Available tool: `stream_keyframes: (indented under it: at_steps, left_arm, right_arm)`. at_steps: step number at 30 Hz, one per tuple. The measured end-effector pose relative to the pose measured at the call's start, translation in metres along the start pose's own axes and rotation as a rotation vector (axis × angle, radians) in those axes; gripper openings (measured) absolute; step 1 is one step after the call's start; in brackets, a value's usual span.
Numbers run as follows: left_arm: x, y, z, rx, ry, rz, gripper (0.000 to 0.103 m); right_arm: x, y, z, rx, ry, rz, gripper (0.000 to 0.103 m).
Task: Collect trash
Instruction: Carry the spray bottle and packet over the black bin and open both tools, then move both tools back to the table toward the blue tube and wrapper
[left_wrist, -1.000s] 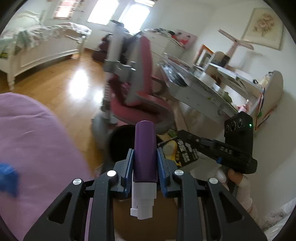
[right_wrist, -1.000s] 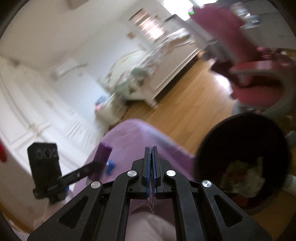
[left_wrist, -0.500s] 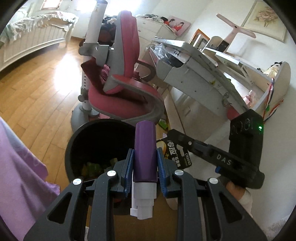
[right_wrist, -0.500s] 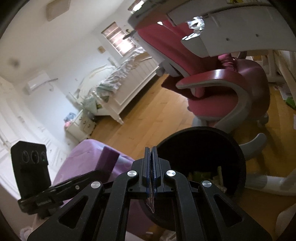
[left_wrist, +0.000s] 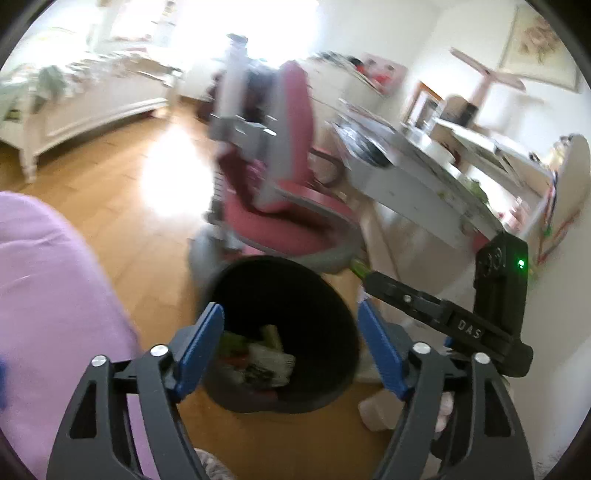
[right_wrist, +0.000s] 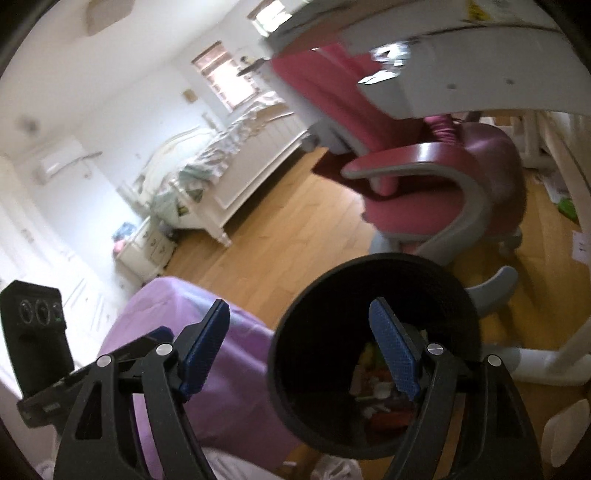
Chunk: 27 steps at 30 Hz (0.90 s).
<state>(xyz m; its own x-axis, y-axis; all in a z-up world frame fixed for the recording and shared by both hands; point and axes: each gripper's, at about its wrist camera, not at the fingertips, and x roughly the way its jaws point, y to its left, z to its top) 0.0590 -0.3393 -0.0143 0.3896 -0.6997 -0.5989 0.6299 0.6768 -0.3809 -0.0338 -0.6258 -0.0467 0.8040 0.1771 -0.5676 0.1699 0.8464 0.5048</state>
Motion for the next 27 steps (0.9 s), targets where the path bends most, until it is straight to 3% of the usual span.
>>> stream_keyframes:
  at_steps: [5, 12, 17, 23, 27]
  left_arm:
    - [-0.066, 0.054, -0.016, -0.089, -0.098, 0.15, 0.076]
    - [-0.151, 0.14, -0.047, -0.215, -0.195, 0.453, 0.076]
    - [-0.181, 0.161, -0.064, -0.253, -0.213, 0.563, 0.077]
    - [-0.188, 0.177, -0.069, -0.279, -0.193, 0.659, 0.077]
    - [-0.19, 0.188, -0.073, -0.282, -0.174, 0.713, 0.089]
  right_arm:
    - [0.015, 0.048, -0.013, -0.095, 0.052, 0.059, 0.078]
    - [0.042, 0.135, -0.036, -0.235, 0.14, 0.152, 0.078]
    - [0.057, 0.202, -0.054, -0.343, 0.182, 0.229, 0.078]
    - [0.073, 0.259, -0.07, -0.433, 0.228, 0.284, 0.08]
    - [0.082, 0.281, -0.08, -0.468, 0.25, 0.296, 0.081]
